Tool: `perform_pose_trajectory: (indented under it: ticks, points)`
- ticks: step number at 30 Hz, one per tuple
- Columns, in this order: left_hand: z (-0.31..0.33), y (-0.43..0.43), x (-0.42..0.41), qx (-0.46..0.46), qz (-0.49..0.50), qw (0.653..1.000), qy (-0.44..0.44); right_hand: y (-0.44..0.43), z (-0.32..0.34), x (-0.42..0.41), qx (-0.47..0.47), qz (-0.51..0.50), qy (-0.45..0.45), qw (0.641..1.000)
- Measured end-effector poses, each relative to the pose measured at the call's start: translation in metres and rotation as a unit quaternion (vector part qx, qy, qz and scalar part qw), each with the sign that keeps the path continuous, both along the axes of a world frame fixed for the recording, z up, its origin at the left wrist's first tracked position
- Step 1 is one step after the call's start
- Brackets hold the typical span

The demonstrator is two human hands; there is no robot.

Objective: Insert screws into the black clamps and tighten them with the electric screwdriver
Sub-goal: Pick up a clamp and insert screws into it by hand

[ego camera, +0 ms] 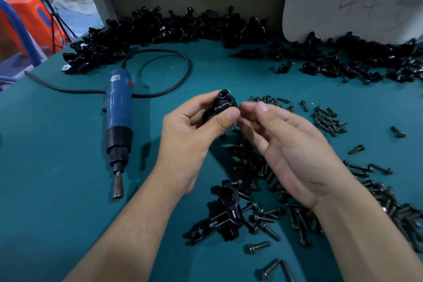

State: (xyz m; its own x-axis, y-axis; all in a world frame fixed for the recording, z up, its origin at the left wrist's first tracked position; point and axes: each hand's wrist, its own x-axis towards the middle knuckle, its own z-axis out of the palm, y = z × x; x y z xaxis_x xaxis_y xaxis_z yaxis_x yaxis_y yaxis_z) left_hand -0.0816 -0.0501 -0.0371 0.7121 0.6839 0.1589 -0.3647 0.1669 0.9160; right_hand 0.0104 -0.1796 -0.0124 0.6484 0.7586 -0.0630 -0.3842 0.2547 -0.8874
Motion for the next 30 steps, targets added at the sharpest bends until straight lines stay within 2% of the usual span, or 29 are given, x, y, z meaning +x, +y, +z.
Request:
perform_pose_trajectory:
  ticks: [3,5,6,8,10,12,13,14,23,30]
  points:
    - [-0.001,0.003,0.000,-0.054,-0.004,0.998,-0.007,-0.016,0.016,0.010,-0.042,-0.055,-0.070,0.995]
    - [-0.003,0.005,0.001,-0.063,0.001,0.998,0.000,-0.033,0.032,0.016,-0.148,-0.060,-0.205,0.966]
    - [-0.004,0.005,0.002,-0.061,0.002,0.998,0.005,-0.041,0.040,0.017,-0.227,-0.028,-0.296,0.927]
    - [-0.005,0.005,0.003,-0.053,0.001,0.998,0.014,-0.051,0.054,0.015,-0.363,0.106,-0.432,0.819]
    - [-0.006,0.005,0.003,-0.044,0.004,0.999,0.024,-0.050,0.060,0.006,-0.442,0.239,-0.469,0.726]
    - [-0.007,0.007,0.004,-0.035,0.008,0.999,0.031,-0.046,0.054,-0.001,-0.477,0.292,-0.518,0.647]
    - [-0.007,0.007,0.004,-0.032,0.009,0.999,0.034,-0.044,0.049,-0.003,-0.485,0.293,-0.541,0.621]
    - [-0.008,0.008,0.004,-0.029,0.011,0.999,0.038,-0.043,0.044,-0.004,-0.491,0.285,-0.550,0.613]
    - [-0.010,0.009,0.005,-0.008,0.011,0.998,0.058,-0.054,0.028,0.000,-0.448,0.238,-0.528,0.681]
    - [-0.009,0.009,0.004,0.004,0.005,0.998,0.069,-0.057,0.024,0.000,-0.438,0.214,-0.548,0.680]
